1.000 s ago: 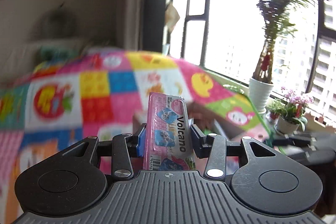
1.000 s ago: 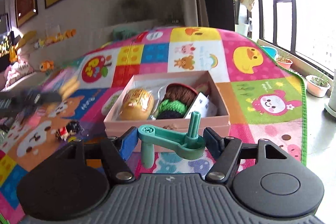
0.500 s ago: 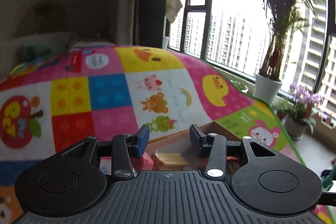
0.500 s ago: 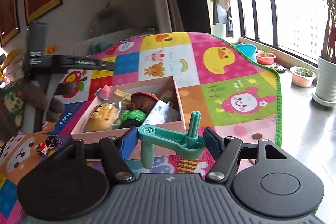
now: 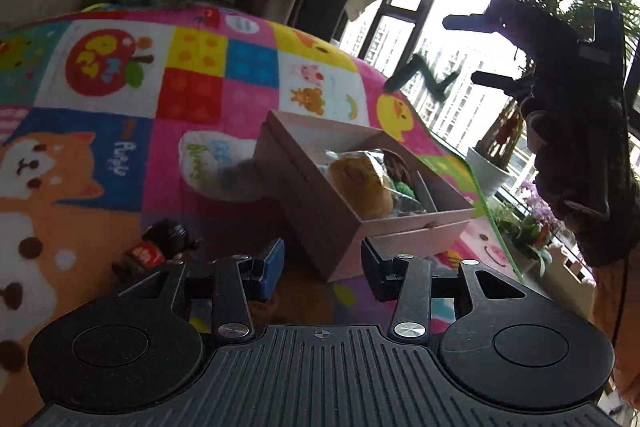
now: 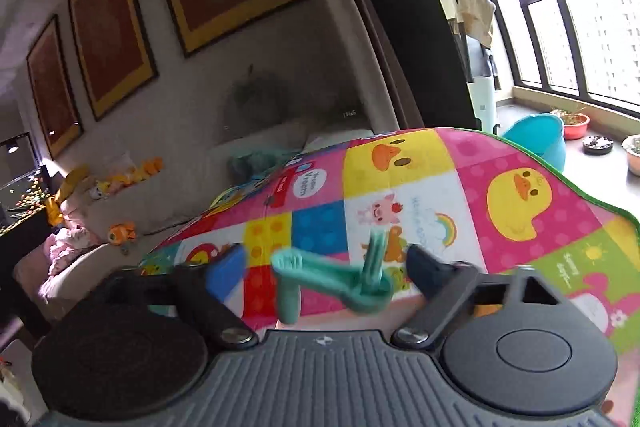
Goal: Organize objects
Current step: 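Carry the teal toy to the pink box while the left gripper places the Volcano package inside, then lower the teal crank toy into the pink box and open the right gripper, then move the left gripper to the red-and-black doll keychain while the right gripper approaches the white lace tissue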
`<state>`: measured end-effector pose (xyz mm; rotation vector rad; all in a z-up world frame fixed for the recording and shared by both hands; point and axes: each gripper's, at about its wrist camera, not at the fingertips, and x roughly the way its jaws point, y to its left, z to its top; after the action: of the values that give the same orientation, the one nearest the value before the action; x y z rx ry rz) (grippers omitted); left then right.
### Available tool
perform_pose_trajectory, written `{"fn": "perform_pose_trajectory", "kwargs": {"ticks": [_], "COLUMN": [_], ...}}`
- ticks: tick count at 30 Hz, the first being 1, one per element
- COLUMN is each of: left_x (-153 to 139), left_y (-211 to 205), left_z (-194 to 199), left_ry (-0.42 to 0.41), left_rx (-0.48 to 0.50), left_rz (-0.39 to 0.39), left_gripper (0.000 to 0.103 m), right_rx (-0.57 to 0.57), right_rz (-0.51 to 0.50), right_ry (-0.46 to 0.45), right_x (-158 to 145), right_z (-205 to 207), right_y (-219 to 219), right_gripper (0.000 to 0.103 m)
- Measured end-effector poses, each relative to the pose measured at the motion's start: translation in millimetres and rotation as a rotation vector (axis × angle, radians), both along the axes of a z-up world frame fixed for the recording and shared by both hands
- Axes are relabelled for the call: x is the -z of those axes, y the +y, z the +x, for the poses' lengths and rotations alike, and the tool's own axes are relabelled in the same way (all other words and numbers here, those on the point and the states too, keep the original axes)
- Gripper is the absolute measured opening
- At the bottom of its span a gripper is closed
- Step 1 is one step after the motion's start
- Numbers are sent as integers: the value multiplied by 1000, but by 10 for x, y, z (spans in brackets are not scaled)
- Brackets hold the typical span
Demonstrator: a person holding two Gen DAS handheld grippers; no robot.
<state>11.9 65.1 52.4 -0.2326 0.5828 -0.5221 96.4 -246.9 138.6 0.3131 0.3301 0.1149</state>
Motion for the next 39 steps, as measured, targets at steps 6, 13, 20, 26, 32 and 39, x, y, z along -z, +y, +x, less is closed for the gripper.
{"fn": "perform_pose_trajectory", "kwargs": {"ticks": [6,13,20,26,32,39], "left_x": [97,189,186,352,404,456], "left_y": [213,134,-10,73,118,223], "left_z": [-266,-395,-444,-230,-268,-222], "left_ry": [8,29,-39,-31,-50,-23], "left_rx": [-22,-6,1,-46,10,18], "left_rz": [-1,-14,-8,-111,-181,-272], "left_gripper": [47,47,47,46,46,46], "right_rx": [48,41,-4,-57,-92,-53], "right_rz": [-77,-197,-234,-279,-316,-476], "right_ry": [30,206,143,171,318,386], "right_x": [416,1188,951,519,521,913], "right_z": [-494,-1066,-1091,-297,763,1483], "right_y": [39,161,283,370,555,866], "right_gripper": [103,103,103,91,64,51]}}
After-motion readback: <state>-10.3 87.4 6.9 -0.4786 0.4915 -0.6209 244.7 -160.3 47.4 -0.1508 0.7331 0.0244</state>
